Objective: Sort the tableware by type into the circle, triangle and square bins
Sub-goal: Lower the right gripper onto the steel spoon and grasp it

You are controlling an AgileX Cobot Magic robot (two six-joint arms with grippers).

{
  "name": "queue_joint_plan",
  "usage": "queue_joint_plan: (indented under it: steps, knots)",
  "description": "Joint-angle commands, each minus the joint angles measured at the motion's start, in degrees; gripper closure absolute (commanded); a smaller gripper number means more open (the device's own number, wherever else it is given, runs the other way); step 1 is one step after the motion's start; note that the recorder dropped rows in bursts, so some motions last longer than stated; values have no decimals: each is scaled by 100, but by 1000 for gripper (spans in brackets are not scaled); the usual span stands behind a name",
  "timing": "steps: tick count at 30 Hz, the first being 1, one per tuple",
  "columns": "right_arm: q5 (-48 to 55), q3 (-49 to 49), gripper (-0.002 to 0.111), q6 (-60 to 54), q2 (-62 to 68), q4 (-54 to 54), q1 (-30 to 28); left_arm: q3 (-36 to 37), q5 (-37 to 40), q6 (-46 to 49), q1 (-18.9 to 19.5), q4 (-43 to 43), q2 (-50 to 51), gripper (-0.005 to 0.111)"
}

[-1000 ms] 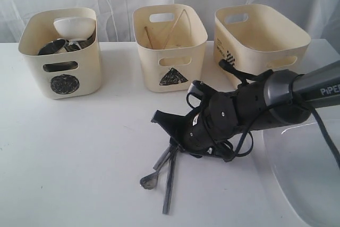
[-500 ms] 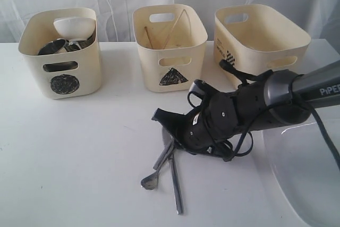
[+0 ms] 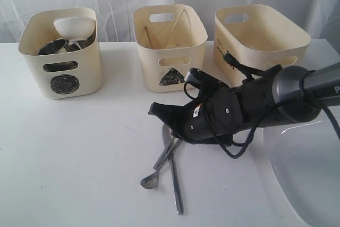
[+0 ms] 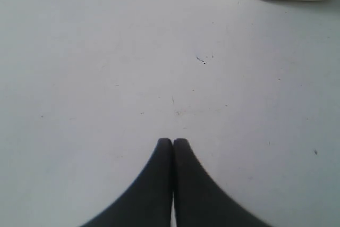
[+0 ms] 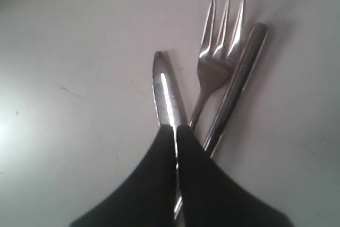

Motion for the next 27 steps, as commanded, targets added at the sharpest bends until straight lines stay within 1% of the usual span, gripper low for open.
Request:
queue_joint_plan:
  steps: [1,4,5,7,8,17,20,23,27]
  knots:
    - [347,38,92,-1115,-35,-66,-19,20,86,-26,28,-27,-31,107]
    - [529,38,71,-1129,-35,-66,-19,20,86,-26,28,-27,-31,107]
    - [542,38,66,-1117,-35,-45,-19,20,86,-26,28,-27,-31,107]
    - [542,38,62,-1117,-35,47,-19,20,86,-26,28,-27,-31,107]
    - [582,6,61,-1117,-9,87,-19,20,86,-26,28,-27,-31,107]
    - [2000,-971,61,-1072,674,103,-19,20,86,-26,28,-27,-31,107]
    - [2505,-1177,62,-820,857,103,-19,20,86,-26,28,-27,-31,107]
    - [3150,-1225,69,-455,999,103,-19,20,86,-26,28,-27,-31,107]
    - [4092,-1225,85,-276,1267,17,-19,20,86,-26,28,-27,-31,107]
